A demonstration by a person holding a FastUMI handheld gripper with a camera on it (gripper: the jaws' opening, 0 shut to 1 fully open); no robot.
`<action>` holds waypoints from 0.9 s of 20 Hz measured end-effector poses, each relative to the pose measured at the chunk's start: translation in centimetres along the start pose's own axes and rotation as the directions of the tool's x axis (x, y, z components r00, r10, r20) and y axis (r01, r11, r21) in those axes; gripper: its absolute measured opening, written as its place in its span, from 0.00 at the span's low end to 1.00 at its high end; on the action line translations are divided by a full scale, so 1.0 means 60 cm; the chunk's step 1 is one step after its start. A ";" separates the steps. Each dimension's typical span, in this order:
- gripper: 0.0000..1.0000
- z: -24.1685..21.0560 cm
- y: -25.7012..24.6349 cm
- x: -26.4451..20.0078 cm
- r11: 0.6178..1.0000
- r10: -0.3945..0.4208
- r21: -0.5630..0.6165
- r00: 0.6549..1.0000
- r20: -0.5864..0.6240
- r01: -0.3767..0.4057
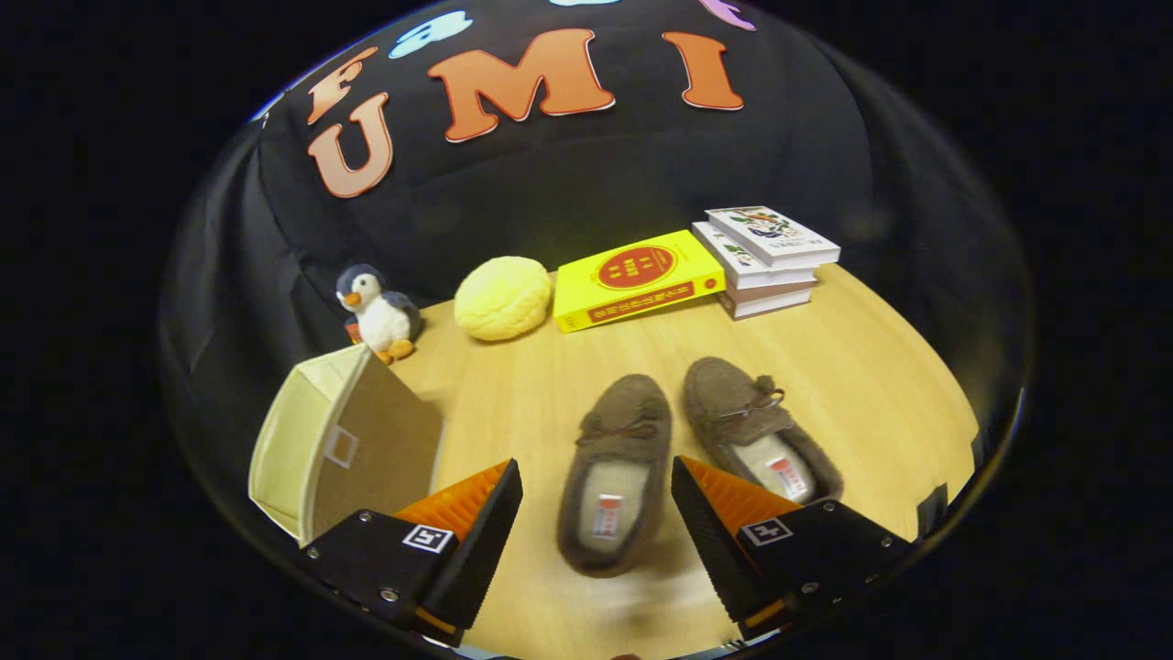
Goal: Open the storage box then place both shoes into the box .Put the left shoe in first, then the right shoe, with the right side of both shoes facing outward in a uniform manner.
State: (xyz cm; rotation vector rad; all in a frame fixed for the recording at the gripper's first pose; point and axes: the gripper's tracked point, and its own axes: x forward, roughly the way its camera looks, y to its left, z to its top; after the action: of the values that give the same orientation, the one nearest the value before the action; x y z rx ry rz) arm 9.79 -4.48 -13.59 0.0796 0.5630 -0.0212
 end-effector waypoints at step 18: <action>0.04 -0.082 -0.042 0.147 0.993 -0.116 -0.004 0.987 -0.114 0.117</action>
State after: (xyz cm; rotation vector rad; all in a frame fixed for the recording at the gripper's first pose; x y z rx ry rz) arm 14.51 -6.60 -22.59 0.0505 0.6817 -0.1320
